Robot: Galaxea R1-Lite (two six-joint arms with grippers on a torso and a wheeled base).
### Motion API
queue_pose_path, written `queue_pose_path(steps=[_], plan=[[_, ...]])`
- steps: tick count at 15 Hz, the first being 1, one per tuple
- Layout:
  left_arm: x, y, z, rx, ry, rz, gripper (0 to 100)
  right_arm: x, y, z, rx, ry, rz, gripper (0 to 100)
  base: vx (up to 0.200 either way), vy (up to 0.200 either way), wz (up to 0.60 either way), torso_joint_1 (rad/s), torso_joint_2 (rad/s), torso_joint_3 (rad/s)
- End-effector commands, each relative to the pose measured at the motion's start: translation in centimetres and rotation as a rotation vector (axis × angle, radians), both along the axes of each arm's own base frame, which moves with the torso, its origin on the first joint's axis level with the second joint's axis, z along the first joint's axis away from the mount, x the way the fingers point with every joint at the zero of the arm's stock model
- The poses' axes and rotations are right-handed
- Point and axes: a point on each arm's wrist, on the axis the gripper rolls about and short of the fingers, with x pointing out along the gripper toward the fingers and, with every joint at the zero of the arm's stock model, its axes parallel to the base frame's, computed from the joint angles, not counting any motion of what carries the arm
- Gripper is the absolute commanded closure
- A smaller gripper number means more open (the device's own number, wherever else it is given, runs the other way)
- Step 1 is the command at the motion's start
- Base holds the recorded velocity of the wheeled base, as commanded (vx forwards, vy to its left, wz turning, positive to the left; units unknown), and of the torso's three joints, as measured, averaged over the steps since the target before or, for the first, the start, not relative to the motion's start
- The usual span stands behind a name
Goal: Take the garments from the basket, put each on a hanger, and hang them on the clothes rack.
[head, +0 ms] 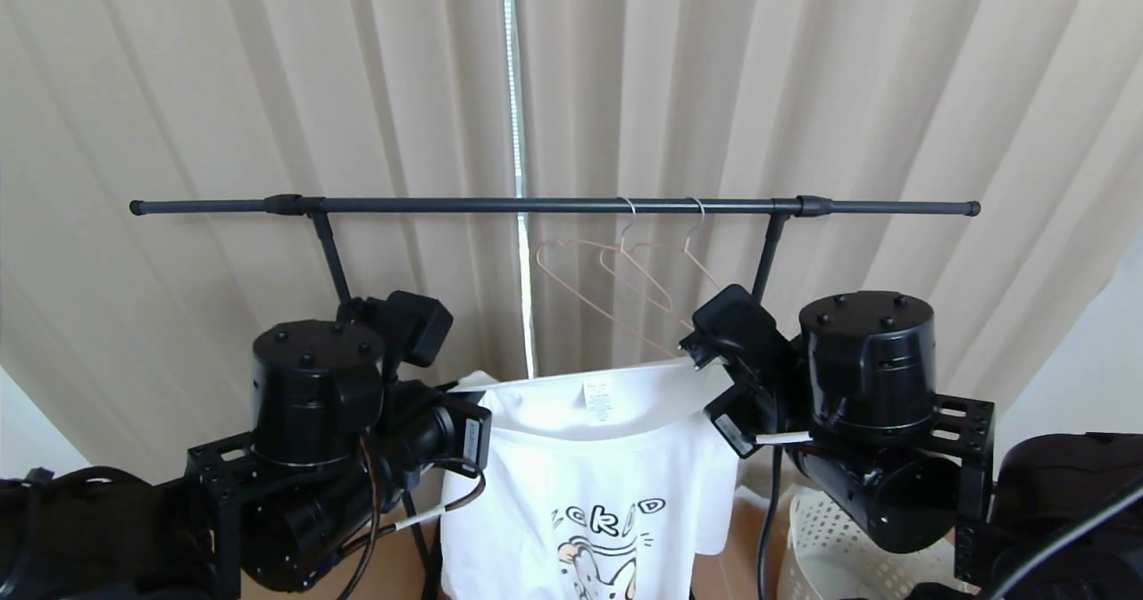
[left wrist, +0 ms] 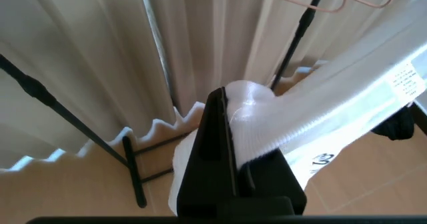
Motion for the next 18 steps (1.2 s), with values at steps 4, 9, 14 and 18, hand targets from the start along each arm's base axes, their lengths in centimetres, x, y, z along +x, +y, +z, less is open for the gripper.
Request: queue_pose_path(steps=[4, 9, 14, 18], plan=[[4.3, -2.2, 3.0, 0.006, -0.099, -0.002, 100, -5.1, -0.5, 1.6, -0.104, 0.073, 0.131, 100, 0.000, 0.000, 0.00, 0.000, 0.00, 0.000], [6.4, -4.3, 5.5, -0.012, -0.167, -0.133, 100, -9.6, 3.3, 1.3, -0.038, 0.163, 0.286, 100, 0.000, 0.000, 0.00, 0.000, 0.00, 0.000], [7.2, -5.5, 6.5, -0.066, -0.192, -0.253, 100, -10.0, 9.1, 2.0, 0.272, 0.226, 0.254, 100, 0.000, 0.000, 0.00, 0.000, 0.00, 0.000], [7.1, -5.4, 6.5, -0.077, -0.186, -0.262, 100, -9.5, 10.1, 2.7, 0.361, 0.227, 0.228, 100, 0.000, 0.000, 0.00, 0.000, 0.00, 0.000]])
